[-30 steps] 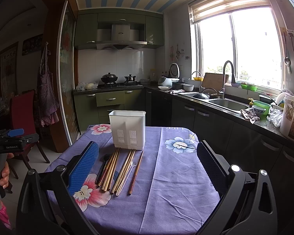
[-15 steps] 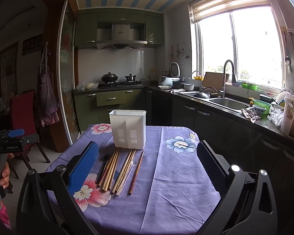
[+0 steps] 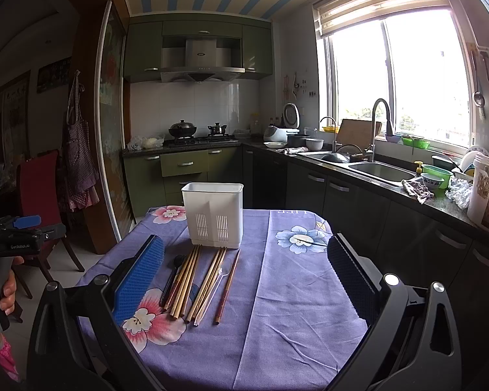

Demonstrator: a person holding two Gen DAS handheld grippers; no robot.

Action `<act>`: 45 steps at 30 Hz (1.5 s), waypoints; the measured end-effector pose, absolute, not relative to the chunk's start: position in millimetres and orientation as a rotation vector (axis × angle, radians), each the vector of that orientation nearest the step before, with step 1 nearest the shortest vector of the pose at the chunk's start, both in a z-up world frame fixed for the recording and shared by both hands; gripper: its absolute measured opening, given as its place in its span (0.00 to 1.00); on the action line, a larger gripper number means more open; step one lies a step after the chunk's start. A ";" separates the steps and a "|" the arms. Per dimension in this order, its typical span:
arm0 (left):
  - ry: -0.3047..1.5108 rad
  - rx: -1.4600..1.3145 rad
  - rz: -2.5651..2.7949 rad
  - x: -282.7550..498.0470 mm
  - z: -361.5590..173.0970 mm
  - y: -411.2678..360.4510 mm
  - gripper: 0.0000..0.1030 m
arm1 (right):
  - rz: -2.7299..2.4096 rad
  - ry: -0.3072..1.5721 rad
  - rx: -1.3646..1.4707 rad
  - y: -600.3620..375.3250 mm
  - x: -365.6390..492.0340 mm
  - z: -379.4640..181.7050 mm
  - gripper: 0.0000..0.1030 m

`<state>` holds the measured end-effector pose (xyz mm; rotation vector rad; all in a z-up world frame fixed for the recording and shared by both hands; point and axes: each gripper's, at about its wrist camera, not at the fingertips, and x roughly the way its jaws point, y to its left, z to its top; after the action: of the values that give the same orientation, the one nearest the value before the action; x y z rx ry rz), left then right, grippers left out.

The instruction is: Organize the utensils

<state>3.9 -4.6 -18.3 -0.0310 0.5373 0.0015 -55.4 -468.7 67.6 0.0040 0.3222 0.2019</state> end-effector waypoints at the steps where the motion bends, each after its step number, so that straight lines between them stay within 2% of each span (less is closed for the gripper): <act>1: 0.537 -0.030 0.003 3.6 -17.2 -3.7 0.94 | 0.203 0.322 0.005 -467.6 -55.8 67.1 0.96; 45: 0.567 -0.036 0.026 10.2 -7.1 6.4 0.94 | 0.216 0.366 0.034 -471.7 -34.2 62.9 0.96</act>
<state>10.2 6.4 -7.1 -0.0356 0.5668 0.0258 -34.2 -471.7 62.9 0.0344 0.3658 0.2160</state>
